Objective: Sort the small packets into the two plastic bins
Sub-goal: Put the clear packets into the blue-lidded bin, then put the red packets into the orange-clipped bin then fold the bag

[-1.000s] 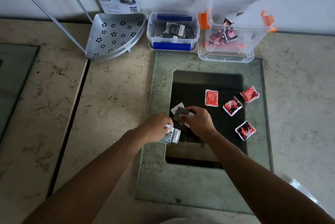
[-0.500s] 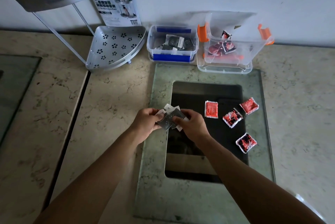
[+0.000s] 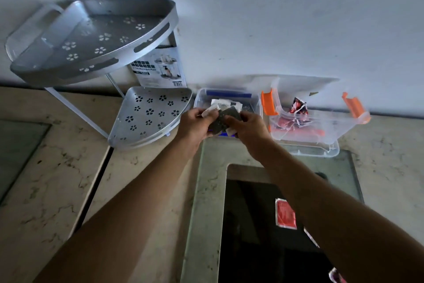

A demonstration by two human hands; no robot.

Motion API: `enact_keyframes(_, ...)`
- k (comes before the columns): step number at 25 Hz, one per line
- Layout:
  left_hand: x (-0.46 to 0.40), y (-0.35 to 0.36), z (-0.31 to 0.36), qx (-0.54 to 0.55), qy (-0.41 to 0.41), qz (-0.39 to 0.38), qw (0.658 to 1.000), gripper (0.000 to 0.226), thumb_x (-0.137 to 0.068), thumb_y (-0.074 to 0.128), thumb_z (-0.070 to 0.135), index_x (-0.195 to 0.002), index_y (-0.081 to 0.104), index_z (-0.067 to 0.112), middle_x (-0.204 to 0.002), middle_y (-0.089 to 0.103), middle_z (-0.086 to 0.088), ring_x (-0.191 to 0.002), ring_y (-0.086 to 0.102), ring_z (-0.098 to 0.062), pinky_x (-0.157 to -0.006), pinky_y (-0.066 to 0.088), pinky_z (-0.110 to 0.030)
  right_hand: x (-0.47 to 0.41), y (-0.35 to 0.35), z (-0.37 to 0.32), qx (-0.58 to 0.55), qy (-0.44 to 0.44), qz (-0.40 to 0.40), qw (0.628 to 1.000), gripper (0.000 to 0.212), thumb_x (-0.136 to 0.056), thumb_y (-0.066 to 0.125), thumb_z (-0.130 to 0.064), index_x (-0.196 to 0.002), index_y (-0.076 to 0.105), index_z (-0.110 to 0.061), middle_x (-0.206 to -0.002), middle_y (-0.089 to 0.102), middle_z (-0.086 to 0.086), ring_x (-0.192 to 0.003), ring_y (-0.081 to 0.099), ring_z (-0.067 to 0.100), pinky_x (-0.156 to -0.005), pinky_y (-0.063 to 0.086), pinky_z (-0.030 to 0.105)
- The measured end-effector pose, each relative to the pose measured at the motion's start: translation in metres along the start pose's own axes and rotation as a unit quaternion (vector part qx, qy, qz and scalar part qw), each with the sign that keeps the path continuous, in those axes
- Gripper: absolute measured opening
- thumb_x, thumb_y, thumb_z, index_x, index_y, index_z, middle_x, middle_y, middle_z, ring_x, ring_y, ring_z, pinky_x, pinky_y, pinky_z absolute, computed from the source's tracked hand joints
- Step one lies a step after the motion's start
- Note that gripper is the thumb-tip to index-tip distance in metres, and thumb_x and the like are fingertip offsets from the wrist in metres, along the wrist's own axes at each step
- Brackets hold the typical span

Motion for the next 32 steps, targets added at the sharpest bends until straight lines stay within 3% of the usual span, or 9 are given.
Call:
enact_keyframes(3,-0.045,0.016,0.02,-0.055,0.029,-0.015,0.998,0.006,-0.09,0.067,0.003,-0.096,0.069,0.003,-0.097,0.072,-0.021,-0.083,0.074,-0.033,-0.071,0.064,-0.043,-0.05,0.001,-0.009,0.031,-0.002,0.033,0.999,0.016,-0.084,0.074,-0.026,-0.07,0.07,-0.019,-0.062,0.067,0.001,-0.056,0.057,0.012,-0.058,0.046,0.03)
enact_keyframes(5,-0.07,0.022,0.017,-0.092,0.008,-0.021,0.996,0.015,-0.087,0.067,-0.003,-0.093,0.067,0.011,-0.101,0.072,-0.018,-0.085,0.074,-0.031,-0.073,0.063,-0.044,-0.073,0.004,-0.004,0.062,0.017,0.034,0.997,0.013,-0.085,0.073,-0.025,-0.079,0.072,-0.013,-0.072,0.067,0.006,-0.066,0.058,0.02,-0.063,0.047,0.033)
enact_keyframes(9,-0.109,0.035,-0.002,-0.176,-0.047,-0.028,0.983,0.033,-0.088,0.061,-0.001,-0.117,0.058,0.013,-0.106,0.069,-0.01,-0.095,0.07,-0.025,-0.077,0.061,-0.04,-0.103,0.006,0.013,0.111,0.067,0.004,0.992,0.007,-0.09,0.065,-0.015,-0.086,0.069,-0.012,-0.085,0.071,0.011,-0.074,0.065,0.022,-0.067,0.056,0.036)
enact_keyframes(13,-0.126,0.032,-0.007,-0.26,-0.008,-0.001,0.966,0.037,-0.087,0.057,-0.002,-0.121,0.056,0.013,-0.111,0.066,-0.011,-0.097,0.066,-0.025,-0.073,0.06,-0.036,-0.112,0.003,0.012,0.18,0.064,-0.019,0.981,0.017,-0.09,0.058,-0.008,-0.102,0.07,-0.003,-0.099,0.072,0.018,-0.086,0.069,0.028,-0.07,0.059,0.037)
enact_keyframes(15,-0.122,0.029,-0.008,-0.303,0.01,-0.007,0.953,0.043,-0.089,0.055,0.001,-0.13,0.053,0.014,-0.115,0.064,-0.009,-0.097,0.065,-0.023,-0.069,0.057,-0.033,-0.109,-0.001,0.008,0.234,0.05,-0.015,0.971,0.023,-0.091,0.055,-0.009,-0.108,0.07,-0.003,-0.103,0.072,0.019,-0.095,0.07,0.032,-0.079,0.06,0.042)
enact_keyframes(19,-0.096,0.023,0.003,-0.349,0.07,-0.039,0.934,0.052,-0.086,0.053,0.002,-0.136,0.051,0.016,-0.129,0.062,-0.007,-0.11,0.062,-0.023,-0.091,0.056,-0.044,-0.082,-0.011,-0.002,0.256,-0.002,0.006,0.967,0.038,-0.088,0.046,-0.005,-0.121,0.066,-0.011,-0.108,0.072,0.017,-0.096,0.069,0.033,-0.078,0.058,0.039)
enact_keyframes(24,-0.036,0.019,0.011,-0.362,0.106,-0.035,0.926,0.058,-0.08,0.056,0.003,-0.135,0.052,0.022,-0.131,0.061,-0.006,-0.11,0.061,-0.022,-0.09,0.056,-0.046,-0.022,-0.016,-0.003,0.287,-0.073,0.028,0.955,0.039,-0.087,0.045,-0.008,-0.119,0.067,-0.015,-0.119,0.07,0.013,-0.095,0.066,0.03,-0.075,0.047,0.027)
enact_keyframes(27,0.014,0.021,0.009,-0.378,0.129,-0.034,0.916,0.059,-0.081,0.059,0.002,-0.136,0.051,0.02,-0.132,0.061,-0.007,-0.111,0.061,-0.023,-0.092,0.055,-0.04,0.022,-0.025,0.003,0.274,-0.065,0.036,0.959,0.041,-0.088,0.051,-0.011,-0.125,0.065,-0.014,-0.129,0.066,0.014,-0.112,0.063,0.032,-0.095,0.05,0.037)
enact_keyframes(32,0.088,0.029,-0.028,-0.384,0.094,-0.073,0.915,0.052,-0.081,0.065,0.007,-0.131,0.057,0.017,-0.128,0.063,-0.007,-0.114,0.061,-0.021,-0.094,0.051,-0.035,0.102,-0.063,0.042,0.24,-0.01,0.028,0.97,0.039,-0.089,0.053,-0.012,-0.126,0.064,-0.008,-0.128,0.066,0.015,-0.113,0.063,0.031,-0.098,0.05,0.037)
Point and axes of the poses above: each hand's wrist, its own x-axis away from the middle knuckle, its own y-axis out of the palm, z = x × y, the point moved 2 cm from there along -x, towards the middle knuckle
